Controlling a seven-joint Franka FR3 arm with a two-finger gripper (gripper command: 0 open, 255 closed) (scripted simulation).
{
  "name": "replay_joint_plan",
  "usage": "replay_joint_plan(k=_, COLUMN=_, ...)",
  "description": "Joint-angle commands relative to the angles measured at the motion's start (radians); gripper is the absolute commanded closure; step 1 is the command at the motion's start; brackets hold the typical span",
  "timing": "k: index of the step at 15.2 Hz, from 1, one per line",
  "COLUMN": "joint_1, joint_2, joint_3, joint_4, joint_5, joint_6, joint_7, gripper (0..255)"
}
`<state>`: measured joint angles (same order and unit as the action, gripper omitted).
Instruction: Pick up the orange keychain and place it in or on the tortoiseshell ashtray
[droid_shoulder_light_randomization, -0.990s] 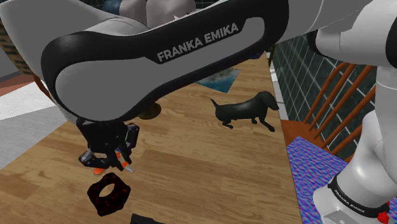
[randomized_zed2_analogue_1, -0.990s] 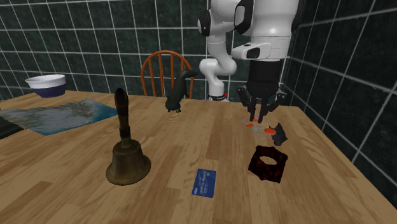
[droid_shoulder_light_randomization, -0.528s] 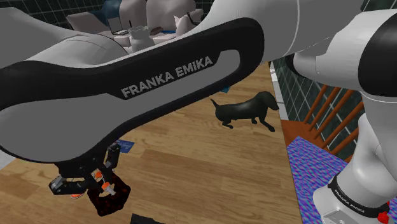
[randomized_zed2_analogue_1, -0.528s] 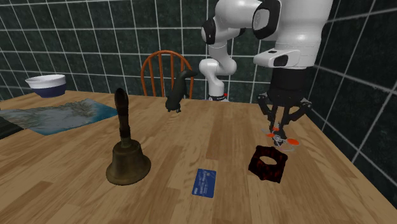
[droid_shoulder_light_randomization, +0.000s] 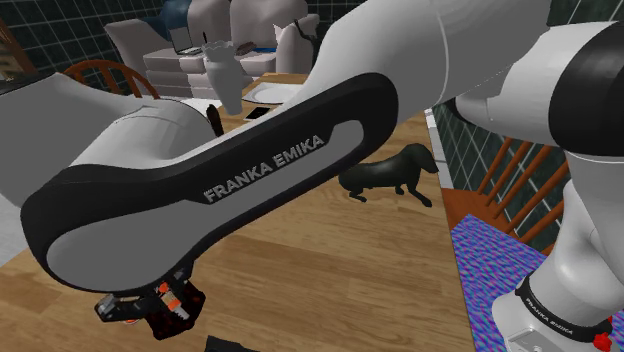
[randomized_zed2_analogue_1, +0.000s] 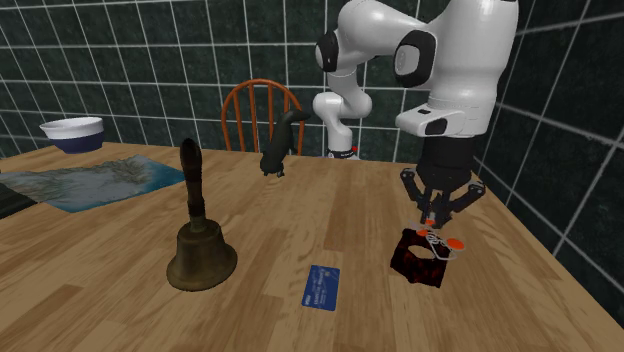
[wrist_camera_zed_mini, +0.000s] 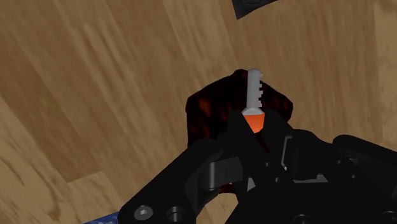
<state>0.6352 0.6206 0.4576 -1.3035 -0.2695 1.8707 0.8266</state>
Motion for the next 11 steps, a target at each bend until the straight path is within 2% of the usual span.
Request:
replay_joint_plan(k=1, joint_1=-0.004, joint_2=0.003, joint_3=-0.002, joint_4=-0.025, joint_5=-0.002, joint_6=0.027, joint_7=0.001, gripper=255)
replay_joint_plan(k=11, joint_1=-0.005, joint_2=0.008, joint_3=-0.003, joint_4=-0.039, joint_5=-0.005, joint_6=0.046, joint_7=0.004, gripper=255)
